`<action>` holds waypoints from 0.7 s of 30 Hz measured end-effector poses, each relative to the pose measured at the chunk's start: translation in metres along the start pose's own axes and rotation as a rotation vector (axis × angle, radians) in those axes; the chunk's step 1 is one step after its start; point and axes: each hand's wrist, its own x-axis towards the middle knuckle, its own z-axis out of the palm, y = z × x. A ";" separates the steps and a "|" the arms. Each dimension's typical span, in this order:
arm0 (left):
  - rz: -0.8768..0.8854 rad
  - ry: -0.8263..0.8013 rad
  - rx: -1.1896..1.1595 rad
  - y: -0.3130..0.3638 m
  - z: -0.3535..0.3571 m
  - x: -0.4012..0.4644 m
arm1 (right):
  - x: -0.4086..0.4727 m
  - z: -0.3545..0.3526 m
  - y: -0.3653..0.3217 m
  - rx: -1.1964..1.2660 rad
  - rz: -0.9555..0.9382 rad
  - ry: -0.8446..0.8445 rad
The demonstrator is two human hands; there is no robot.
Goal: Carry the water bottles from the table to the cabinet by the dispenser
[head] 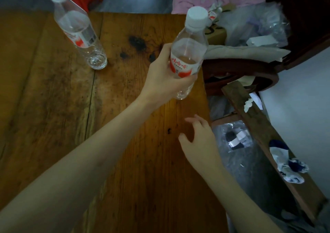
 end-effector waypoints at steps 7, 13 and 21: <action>0.047 -0.200 -0.031 0.051 -0.018 -0.078 | -0.046 -0.018 -0.002 0.902 0.427 -0.064; -0.127 -0.349 -0.158 0.089 -0.011 -0.154 | -0.110 -0.039 0.005 1.406 0.669 -0.253; -0.164 -0.428 -0.080 0.126 0.023 -0.236 | -0.206 -0.048 0.046 1.445 0.739 -0.309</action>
